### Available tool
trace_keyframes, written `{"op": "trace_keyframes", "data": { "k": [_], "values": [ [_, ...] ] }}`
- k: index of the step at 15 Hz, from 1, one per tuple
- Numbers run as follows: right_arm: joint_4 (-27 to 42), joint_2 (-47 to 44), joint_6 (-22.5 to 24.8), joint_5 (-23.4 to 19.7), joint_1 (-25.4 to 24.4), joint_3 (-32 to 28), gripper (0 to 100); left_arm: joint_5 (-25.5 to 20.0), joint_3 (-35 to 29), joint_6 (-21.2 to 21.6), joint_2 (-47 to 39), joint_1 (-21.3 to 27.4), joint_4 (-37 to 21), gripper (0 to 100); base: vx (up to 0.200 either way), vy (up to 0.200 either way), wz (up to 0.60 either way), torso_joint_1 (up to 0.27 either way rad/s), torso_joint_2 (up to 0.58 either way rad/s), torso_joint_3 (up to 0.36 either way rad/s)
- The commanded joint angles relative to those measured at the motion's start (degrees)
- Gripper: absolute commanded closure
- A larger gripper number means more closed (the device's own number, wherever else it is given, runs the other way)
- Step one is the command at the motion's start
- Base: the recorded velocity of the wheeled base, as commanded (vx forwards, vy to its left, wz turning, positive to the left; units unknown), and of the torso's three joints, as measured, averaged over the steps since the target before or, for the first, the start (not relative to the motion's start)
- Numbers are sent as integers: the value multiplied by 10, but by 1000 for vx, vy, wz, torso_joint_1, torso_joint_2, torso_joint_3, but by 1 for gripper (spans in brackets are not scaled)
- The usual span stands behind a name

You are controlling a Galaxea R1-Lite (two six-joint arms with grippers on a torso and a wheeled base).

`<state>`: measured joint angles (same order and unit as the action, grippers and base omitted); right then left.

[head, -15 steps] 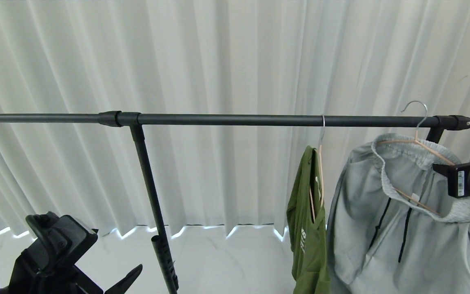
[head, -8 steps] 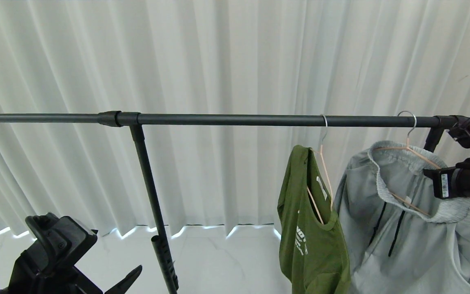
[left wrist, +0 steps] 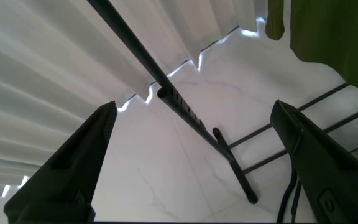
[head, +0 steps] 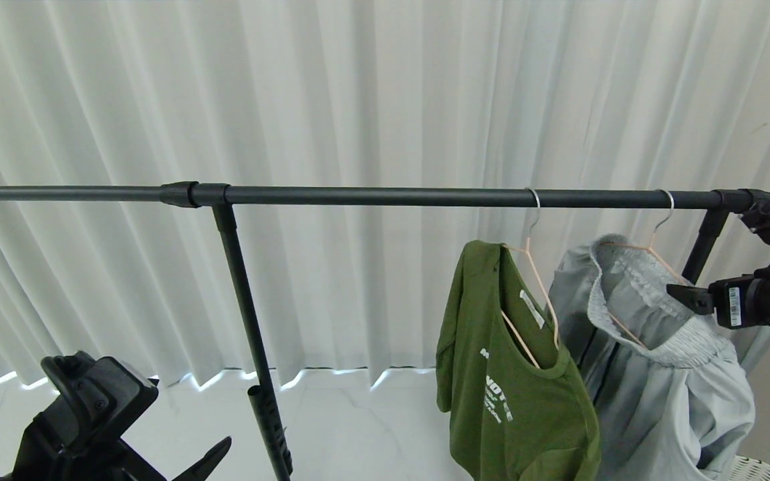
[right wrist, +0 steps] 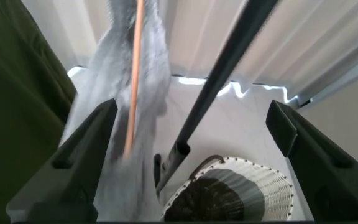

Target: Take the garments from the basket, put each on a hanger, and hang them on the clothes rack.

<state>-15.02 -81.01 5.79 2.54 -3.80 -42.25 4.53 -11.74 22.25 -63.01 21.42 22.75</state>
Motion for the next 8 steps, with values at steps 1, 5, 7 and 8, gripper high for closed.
{"op": "trace_keyframes", "data": {
  "k": [1,5,7,8],
  "values": [
    [-1,87,-1,-6,-2,52,0,5,13,-3,18,-6,0,0,0,0,0,0,0,0],
    [-45,240,-25,-53,-2,125,0,50,69,-5,96,-87,0,0,0,0,0,0,0,0],
    [-37,291,-24,-50,-1,143,0,50,87,-3,143,-147,-1,0,0,0,0,0,0,0],
    [-22,313,-19,-49,-1,154,0,50,88,-3,163,-174,-1,0,-200,0,0,-2,2,-2]
  ]
}}
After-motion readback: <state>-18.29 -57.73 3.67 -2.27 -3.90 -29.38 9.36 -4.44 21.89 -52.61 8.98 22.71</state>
